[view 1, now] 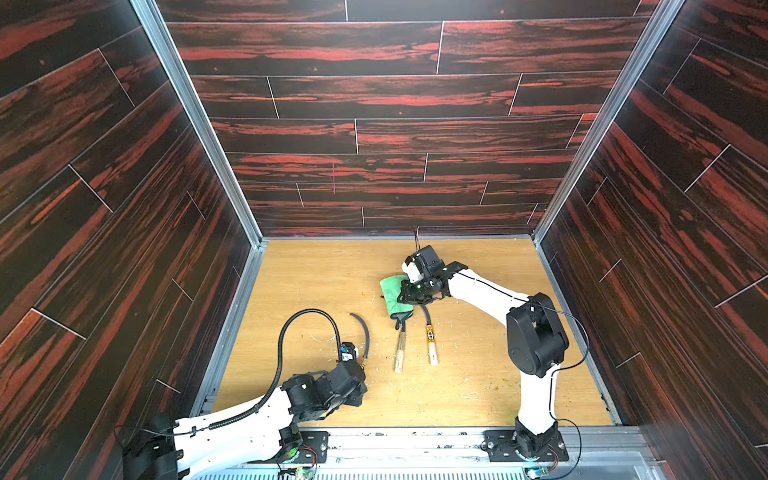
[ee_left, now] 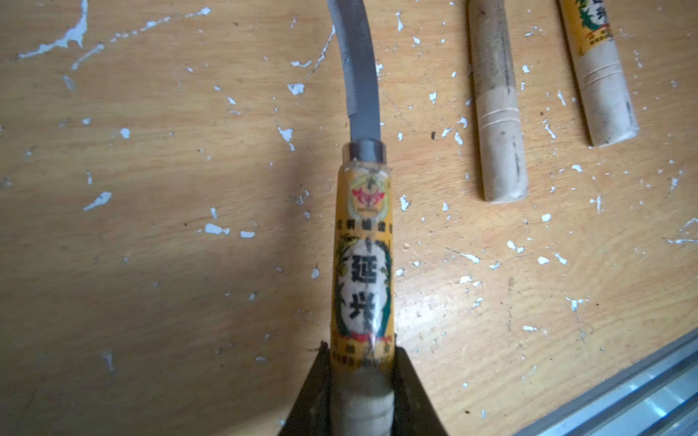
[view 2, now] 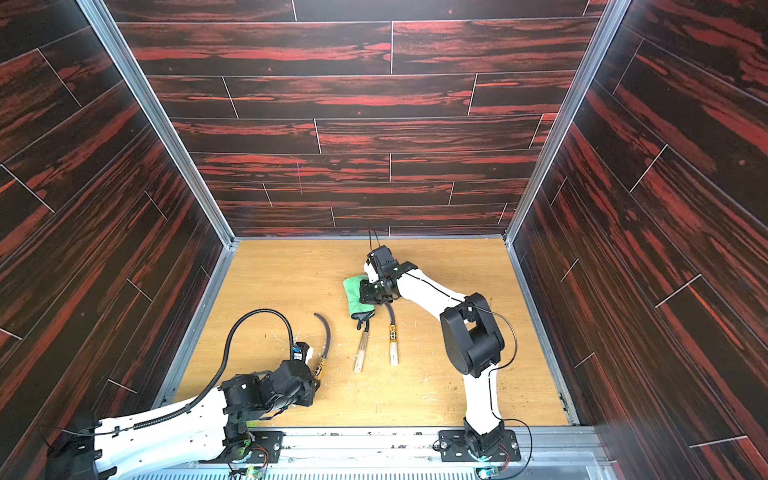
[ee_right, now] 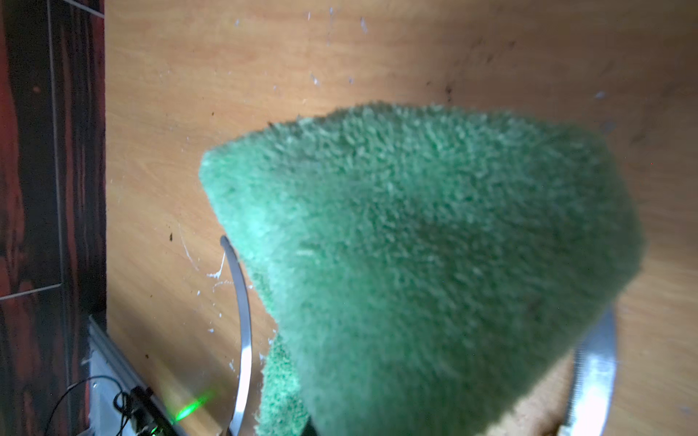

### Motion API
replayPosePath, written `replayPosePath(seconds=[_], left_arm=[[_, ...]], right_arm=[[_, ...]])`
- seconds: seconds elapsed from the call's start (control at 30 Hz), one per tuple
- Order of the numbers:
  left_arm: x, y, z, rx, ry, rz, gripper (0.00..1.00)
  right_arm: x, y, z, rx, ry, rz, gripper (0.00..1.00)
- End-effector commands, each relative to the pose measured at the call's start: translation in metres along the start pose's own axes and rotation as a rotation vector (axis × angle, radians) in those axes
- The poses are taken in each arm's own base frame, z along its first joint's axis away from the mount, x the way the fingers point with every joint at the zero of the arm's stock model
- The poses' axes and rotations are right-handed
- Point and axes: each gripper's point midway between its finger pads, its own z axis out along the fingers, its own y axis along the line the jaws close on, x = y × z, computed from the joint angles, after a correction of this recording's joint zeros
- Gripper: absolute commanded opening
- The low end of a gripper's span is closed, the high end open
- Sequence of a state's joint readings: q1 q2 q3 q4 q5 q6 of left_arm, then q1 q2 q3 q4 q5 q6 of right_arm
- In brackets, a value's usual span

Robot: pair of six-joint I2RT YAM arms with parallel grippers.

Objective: Wipe small sickles with rags
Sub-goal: Wipe the small sickle.

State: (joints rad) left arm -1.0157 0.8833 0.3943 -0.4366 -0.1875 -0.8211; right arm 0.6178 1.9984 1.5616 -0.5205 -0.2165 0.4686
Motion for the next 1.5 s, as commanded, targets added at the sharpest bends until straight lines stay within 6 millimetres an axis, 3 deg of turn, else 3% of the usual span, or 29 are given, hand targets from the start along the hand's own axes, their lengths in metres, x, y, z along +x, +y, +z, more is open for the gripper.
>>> replayPosePath(seconds=[0.0,0.27,0.73,0.87,1.03,1.17,1.47], left_arm=[[0.0,0.002,0.006,-0.016,-0.002,-0.005,0.05],[0.007,-0.014,0.029,0.024,0.051,0.023,0.05],[0.01,-0.019,0.041,0.038,0.068,0.017,0.04],[0.01,-0.02,0.041,0.044,0.069,0.017,0.04],[0.013,-0.02,0.04,0.06,0.068,0.005,0.02],[0.014,-0.017,0.036,0.061,0.062,0.0,0.02],[0.016,-0.019,0.032,0.079,0.069,0.0,0.02]], right_arm=[[0.026,0.013,0.006,-0.034,0.081,-0.047,0.0],[0.067,0.032,0.008,-0.043,0.192,-0.126,0.0],[0.129,0.062,0.046,-0.166,0.36,-0.075,0.0],[0.14,0.054,0.063,-0.135,0.398,-0.059,0.0],[0.136,0.028,0.087,-0.091,0.418,-0.005,0.0],[0.12,0.01,0.1,-0.044,0.409,0.03,0.0],[0.077,0.004,0.123,-0.015,0.392,0.035,0.0]])
